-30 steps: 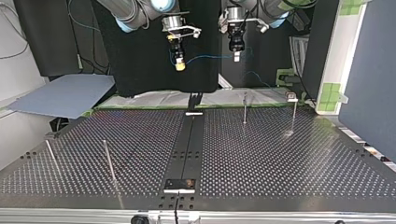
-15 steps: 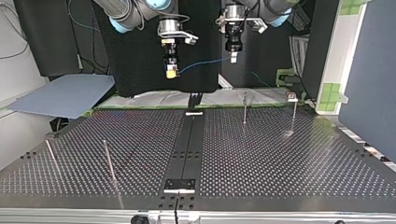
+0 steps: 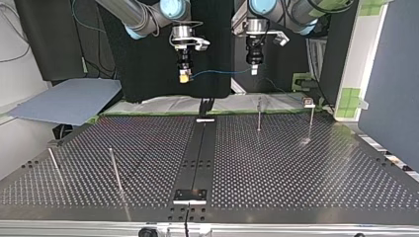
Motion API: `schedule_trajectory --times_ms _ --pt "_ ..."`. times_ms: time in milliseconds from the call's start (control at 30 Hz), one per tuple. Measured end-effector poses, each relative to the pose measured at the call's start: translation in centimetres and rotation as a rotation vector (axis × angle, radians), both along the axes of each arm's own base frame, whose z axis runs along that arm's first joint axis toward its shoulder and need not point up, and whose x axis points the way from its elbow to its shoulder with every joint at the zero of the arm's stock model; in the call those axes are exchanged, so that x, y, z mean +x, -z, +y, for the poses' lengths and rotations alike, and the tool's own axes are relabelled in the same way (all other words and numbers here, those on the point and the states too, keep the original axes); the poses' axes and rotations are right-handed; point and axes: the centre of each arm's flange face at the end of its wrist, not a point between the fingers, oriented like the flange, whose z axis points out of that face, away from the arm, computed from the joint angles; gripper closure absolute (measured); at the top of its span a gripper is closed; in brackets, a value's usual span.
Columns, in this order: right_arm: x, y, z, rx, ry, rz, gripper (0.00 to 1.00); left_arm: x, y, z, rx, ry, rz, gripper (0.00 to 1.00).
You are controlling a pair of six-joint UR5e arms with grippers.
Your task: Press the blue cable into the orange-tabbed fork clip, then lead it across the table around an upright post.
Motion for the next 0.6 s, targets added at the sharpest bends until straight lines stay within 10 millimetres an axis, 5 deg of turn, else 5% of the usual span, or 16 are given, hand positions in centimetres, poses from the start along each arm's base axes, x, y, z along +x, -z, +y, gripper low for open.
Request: schedule_trajectory --times_ms 267,600 --pt "0.9 -0.1 -2.8 0.005 -0.021 0.009 1.0 1.7 0.4 1.8 0.034 0.001 0.011 0.98" --pt "2.8 -1.7 -5.3 -0.018 -0.097 -0.003 1.0 3.8 3.6 4.6 0.028 -0.011 0.037 0.98"
